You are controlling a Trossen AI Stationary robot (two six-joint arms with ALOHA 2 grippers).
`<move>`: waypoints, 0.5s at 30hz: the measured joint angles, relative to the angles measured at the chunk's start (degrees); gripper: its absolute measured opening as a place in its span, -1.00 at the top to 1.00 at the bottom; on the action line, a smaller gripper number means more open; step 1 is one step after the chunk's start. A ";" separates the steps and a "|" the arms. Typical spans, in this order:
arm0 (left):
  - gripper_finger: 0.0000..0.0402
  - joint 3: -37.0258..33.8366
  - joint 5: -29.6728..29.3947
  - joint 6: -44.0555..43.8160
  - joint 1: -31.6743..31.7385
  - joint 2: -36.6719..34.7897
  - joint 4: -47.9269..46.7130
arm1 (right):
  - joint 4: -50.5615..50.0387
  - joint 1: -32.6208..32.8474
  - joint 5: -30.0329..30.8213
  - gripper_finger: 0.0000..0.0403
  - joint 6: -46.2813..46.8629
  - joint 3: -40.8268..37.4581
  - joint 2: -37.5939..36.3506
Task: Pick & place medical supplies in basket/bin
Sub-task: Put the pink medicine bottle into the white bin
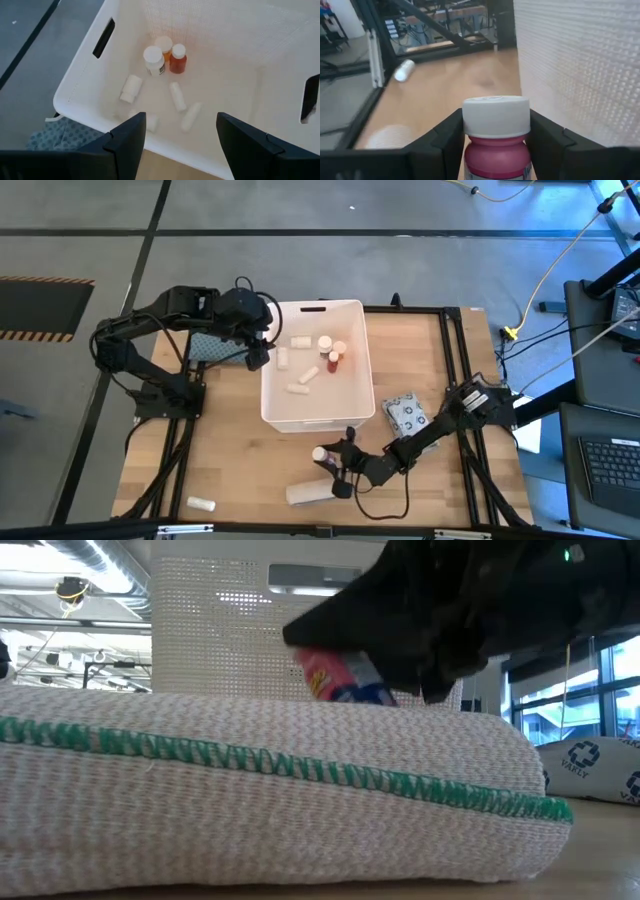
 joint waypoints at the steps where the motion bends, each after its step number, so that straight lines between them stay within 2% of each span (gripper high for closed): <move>1: -0.17 0.00 -0.01 -0.25 0.00 -0.02 0.00 | 0.75 0.00 0.43 0.12 -0.73 0.00 0.65; 10: -0.17 0.00 -0.03 -0.67 0.00 0.00 0.04 | 13.30 -1.88 0.48 0.12 -3.22 0.04 8.53; 15: -0.17 0.00 -0.20 -0.67 0.00 0.00 0.04 | 14.37 -2.60 0.40 0.11 -3.46 0.07 10.20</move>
